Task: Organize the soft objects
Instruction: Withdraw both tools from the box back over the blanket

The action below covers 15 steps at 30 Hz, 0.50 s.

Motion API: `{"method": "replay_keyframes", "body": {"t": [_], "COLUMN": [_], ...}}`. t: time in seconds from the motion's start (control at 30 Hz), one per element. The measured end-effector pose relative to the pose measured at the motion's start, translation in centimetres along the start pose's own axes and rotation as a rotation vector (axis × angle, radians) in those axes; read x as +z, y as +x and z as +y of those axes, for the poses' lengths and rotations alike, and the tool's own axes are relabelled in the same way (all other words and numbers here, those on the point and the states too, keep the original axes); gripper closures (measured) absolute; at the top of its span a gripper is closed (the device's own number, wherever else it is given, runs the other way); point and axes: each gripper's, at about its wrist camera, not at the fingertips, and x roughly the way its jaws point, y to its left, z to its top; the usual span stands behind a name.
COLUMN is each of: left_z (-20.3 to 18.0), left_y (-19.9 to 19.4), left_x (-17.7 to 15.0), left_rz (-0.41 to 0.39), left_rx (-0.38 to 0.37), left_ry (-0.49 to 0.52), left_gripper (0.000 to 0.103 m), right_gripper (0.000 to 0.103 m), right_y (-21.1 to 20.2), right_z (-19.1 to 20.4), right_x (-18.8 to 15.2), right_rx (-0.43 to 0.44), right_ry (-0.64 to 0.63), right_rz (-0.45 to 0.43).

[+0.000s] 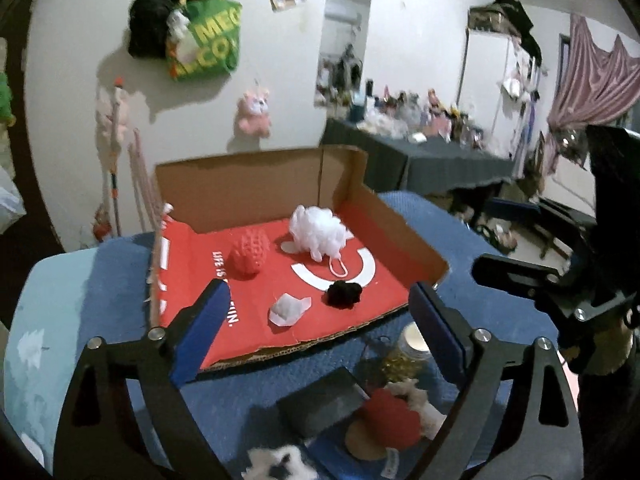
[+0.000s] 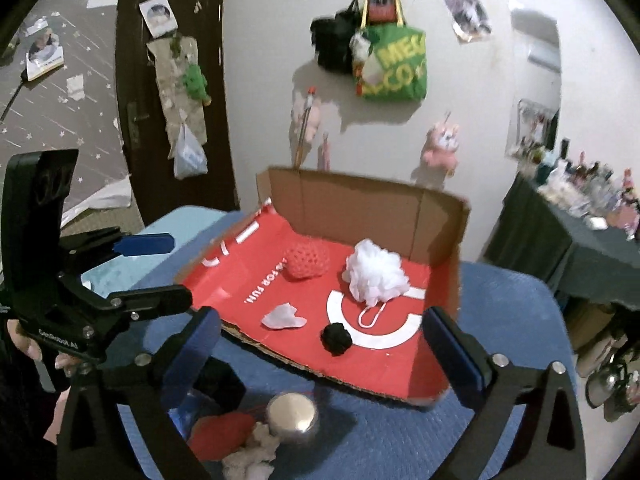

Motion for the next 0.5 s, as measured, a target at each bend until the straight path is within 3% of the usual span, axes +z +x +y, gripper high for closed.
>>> {"method": "replay_keyframes", "body": {"t": [0.27, 0.5], "left_z": [-2.5, -4.5], "left_y": [-5.6, -8.2], "left_x": [-3.5, -7.1], "left_rz": [-0.131, -0.176], "left_rx": [0.079, 0.109], "left_ry": [-0.021, -0.035], "left_gripper": [0.005, 0.003], "right_gripper": [0.0, 0.0], "right_y": [-6.4, -9.7], "right_z": [3.2, 5.6], "right_x": [-2.8, -6.8], "right_rx": [-0.089, -0.165], "right_ry": [-0.004, 0.0], "right_rz": [-0.127, -0.189]}}
